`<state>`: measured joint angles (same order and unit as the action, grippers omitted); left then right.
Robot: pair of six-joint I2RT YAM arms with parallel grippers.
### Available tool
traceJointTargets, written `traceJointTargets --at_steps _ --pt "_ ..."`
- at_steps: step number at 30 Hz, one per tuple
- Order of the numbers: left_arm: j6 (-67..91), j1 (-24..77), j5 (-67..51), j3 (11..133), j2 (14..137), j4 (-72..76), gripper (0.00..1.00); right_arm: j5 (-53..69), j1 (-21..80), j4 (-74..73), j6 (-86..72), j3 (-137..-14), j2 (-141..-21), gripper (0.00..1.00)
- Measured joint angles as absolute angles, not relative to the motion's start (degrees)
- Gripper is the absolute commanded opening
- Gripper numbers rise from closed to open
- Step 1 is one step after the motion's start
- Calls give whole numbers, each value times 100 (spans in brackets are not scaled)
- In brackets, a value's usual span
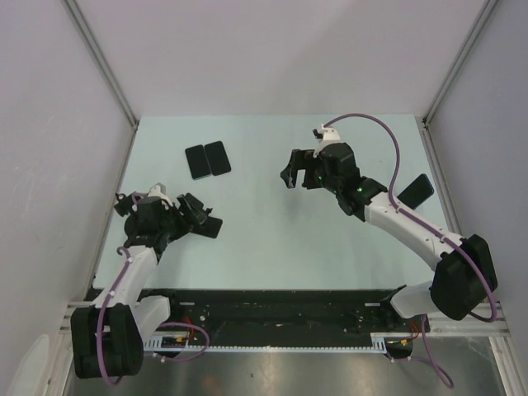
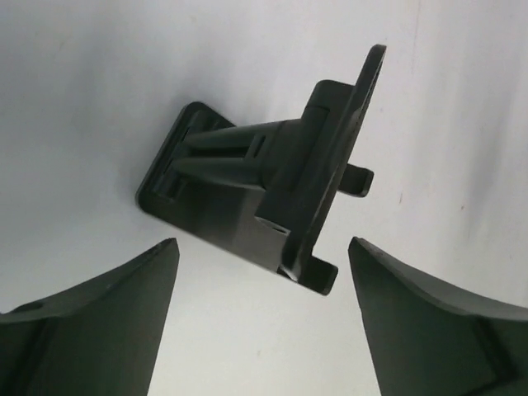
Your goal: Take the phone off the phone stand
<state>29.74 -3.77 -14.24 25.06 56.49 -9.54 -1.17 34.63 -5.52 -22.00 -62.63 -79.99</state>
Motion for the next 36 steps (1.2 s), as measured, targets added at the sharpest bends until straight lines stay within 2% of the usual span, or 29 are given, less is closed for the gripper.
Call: traceJointTargets --at_steps 5,7,15,19,23,36 --pt "2945 -183 -974 2587 5266 -1525 100 -99 3463 -548 -2200 -6246 -7964 100" --pt "2950 78 -707 2720 5116 -1769 100 -102 3463 -552 -2202 -6219 -7935 100" --pt "2995 1706 471 3629 4904 -2351 100 -158 3420 -589 -2198 -6119 -7797 100" --pt "2989 2762 880 4239 5422 -2373 100 -235 3332 -626 -2200 -6062 -7640 100" --pt "2904 3343 930 4740 6434 -2285 100 -285 3232 -639 -2200 -5977 -7489 100" --pt "2241 3402 569 4788 8700 -2078 100 -429 2827 -867 -2220 -5660 -7059 100"
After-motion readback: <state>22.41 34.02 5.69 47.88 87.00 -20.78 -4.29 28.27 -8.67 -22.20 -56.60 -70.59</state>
